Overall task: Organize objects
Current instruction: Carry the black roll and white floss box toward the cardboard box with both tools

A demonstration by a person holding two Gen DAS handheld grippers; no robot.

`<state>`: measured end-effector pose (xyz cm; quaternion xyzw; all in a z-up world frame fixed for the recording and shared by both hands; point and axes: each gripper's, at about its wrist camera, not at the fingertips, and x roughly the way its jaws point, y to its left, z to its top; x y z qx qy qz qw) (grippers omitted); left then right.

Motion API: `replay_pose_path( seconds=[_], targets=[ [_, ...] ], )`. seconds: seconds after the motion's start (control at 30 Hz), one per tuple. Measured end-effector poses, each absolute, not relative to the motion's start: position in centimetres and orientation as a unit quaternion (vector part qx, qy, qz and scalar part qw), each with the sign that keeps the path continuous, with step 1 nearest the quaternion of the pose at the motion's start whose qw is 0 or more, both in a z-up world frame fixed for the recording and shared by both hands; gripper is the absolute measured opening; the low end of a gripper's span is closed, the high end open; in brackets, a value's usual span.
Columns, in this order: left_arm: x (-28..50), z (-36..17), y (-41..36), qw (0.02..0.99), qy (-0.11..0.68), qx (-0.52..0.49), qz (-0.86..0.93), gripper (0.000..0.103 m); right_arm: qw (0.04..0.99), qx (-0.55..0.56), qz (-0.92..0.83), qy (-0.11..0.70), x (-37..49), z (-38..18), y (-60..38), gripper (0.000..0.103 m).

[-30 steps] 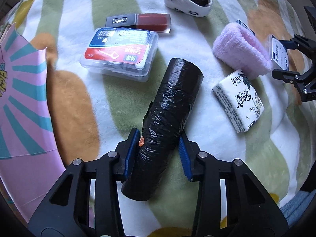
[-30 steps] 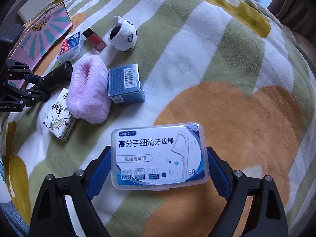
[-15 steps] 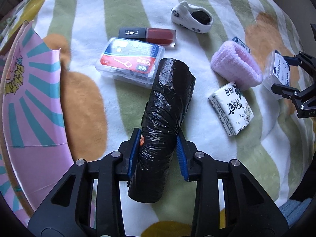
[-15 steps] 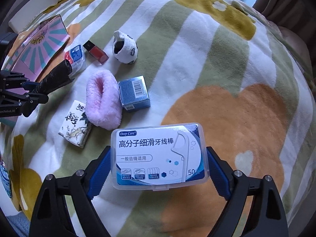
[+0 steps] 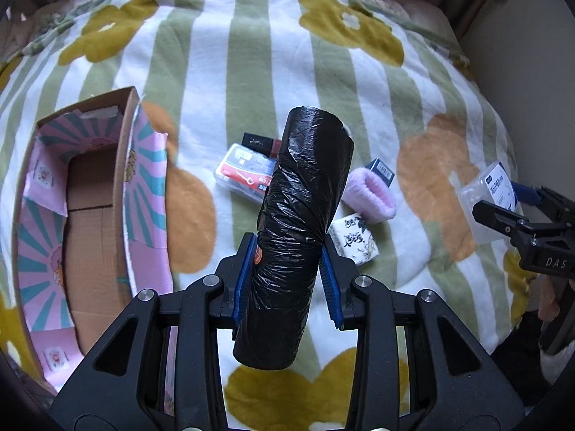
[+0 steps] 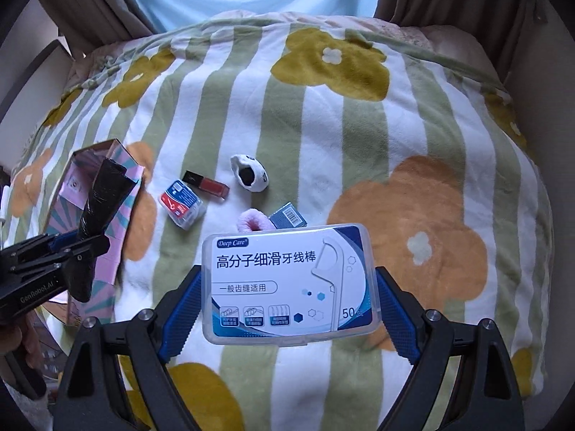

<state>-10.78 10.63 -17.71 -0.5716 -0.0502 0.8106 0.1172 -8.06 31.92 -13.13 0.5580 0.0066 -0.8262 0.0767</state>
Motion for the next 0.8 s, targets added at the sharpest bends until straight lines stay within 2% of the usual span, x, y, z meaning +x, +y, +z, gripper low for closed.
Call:
replay_pose_path(
  seconds=[0.2, 0.4, 0.8],
  targets=[
    [-8.8, -12.3, 10.5, 0.077, -0.065, -0.544, 0.833, 0.031, 0.047, 0.547, -0.836, -0.003, -5.4, -9.7, 29.8, 0.088],
    [-6.7, -9.7, 8.6, 0.061, -0.083, -0.534, 0.839, 0.031, 0.050, 0.542, -0.839, -0.009, -4.7, -7.9, 28.4, 0.088],
    [-4.0, -6.0, 3.9, -0.011, -0.118, -0.501, 0.857, 0.031, 0.171, 0.525, -0.832, 0.062, -7.0, -6.0, 21.2, 0.088]
  ],
)
